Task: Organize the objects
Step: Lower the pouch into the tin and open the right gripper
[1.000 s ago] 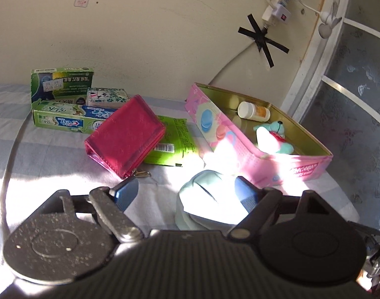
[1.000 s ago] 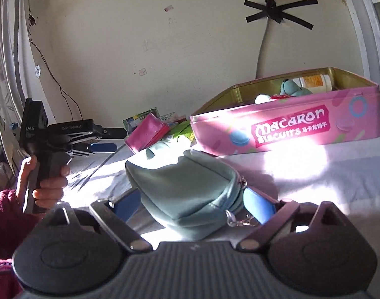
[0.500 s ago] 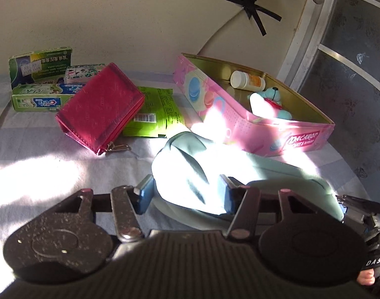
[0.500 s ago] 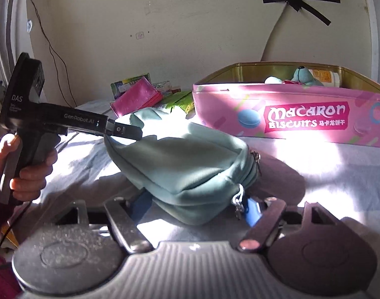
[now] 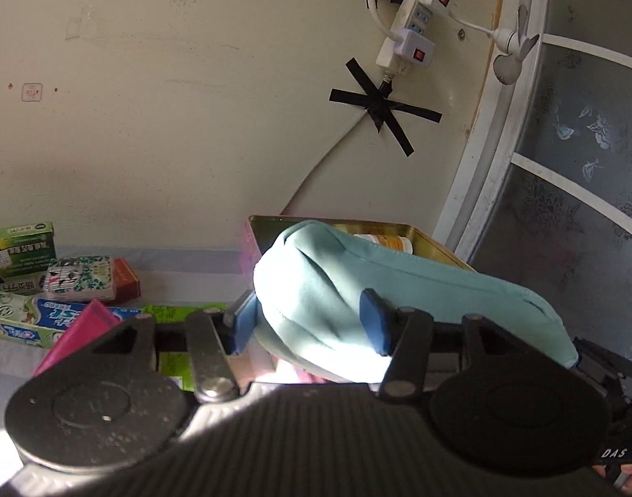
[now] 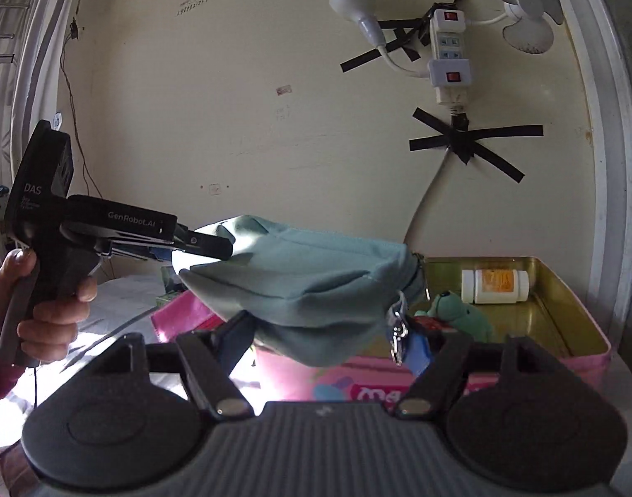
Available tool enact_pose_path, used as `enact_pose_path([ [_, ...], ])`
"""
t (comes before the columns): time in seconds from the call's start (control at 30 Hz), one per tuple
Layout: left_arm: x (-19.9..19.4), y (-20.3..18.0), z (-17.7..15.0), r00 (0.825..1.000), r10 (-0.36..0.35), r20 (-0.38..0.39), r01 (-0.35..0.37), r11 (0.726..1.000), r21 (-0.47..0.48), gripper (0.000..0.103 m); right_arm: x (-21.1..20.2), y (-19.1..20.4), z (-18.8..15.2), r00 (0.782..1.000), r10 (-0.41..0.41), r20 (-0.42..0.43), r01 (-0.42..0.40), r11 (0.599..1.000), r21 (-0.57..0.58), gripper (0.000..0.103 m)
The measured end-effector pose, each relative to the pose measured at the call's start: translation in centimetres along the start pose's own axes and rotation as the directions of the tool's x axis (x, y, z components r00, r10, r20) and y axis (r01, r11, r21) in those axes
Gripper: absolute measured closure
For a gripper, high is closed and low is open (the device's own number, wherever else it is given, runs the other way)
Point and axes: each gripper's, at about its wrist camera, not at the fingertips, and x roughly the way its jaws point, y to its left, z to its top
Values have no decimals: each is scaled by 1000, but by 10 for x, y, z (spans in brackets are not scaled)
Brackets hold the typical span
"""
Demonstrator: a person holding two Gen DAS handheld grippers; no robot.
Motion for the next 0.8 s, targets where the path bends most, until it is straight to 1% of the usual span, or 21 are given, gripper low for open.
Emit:
enact_pose_path([
  [0.07,29,-6,4,999,2,-35,-2,1000,-4,47,17,-24,2,999,-16,-38,17,999,35,31],
  [0.13,55,-12,6,996,18,-87,-18,1000,-2,47,34,-46,2,995,-25,-98,33,996,82,31],
  [0.2,78,-14,7,986,36,-161,-38,999,-15,47,46,-63,3,987,-13,-161,35,990,134,30],
  [0.23,84,-16,9,983,50,-177,-54,998,-18,47,50,-71,5,983,3,-182,26,987,160,30],
  [0.3,90,-23,14,975,71,-210,-69,998,15,46,56,-84,10,973,49,-226,-3,979,202,29],
  [0.37,101,-31,20,961,86,-265,-79,996,38,47,64,-93,19,958,53,-281,1,981,192,28],
  [0.4,105,-33,22,958,87,-274,-79,996,41,47,68,-97,23,952,45,-304,10,984,177,27],
  [0.47,118,-39,21,953,104,-285,-87,994,72,46,81,-102,29,935,12,-353,36,991,129,27],
  [0.5,123,-41,19,950,119,-288,-97,991,89,46,90,-105,30,924,-19,-381,58,994,92,26],
  [0.53,131,-44,16,947,133,-292,-108,989,102,45,97,-107,31,914,-61,-400,88,995,50,25],
  [0.57,140,-46,16,945,143,-293,-117,988,106,44,104,-107,30,904,-121,-411,132,991,0,25],
  [0.63,152,-48,16,943,164,-289,-137,984,111,43,113,-107,29,894,-216,-394,204,976,-72,22],
  [0.67,157,-51,17,936,180,-301,-150,981,120,43,114,-107,28,893,-239,-381,224,971,-83,19],
  [0.7,155,-52,17,939,180,-293,-151,981,119,43,113,-111,27,901,-238,-362,232,971,-60,17],
  [0.73,148,-54,18,946,182,-268,-155,981,119,41,109,-113,26,909,-227,-351,232,972,-27,16],
  [0.77,140,-57,17,953,179,-245,-151,980,130,40,102,-116,25,922,-205,-328,226,974,28,16],
  [0.8,132,-59,16,958,180,-225,-150,978,147,40,95,-117,24,933,-195,-303,223,973,59,16],
])
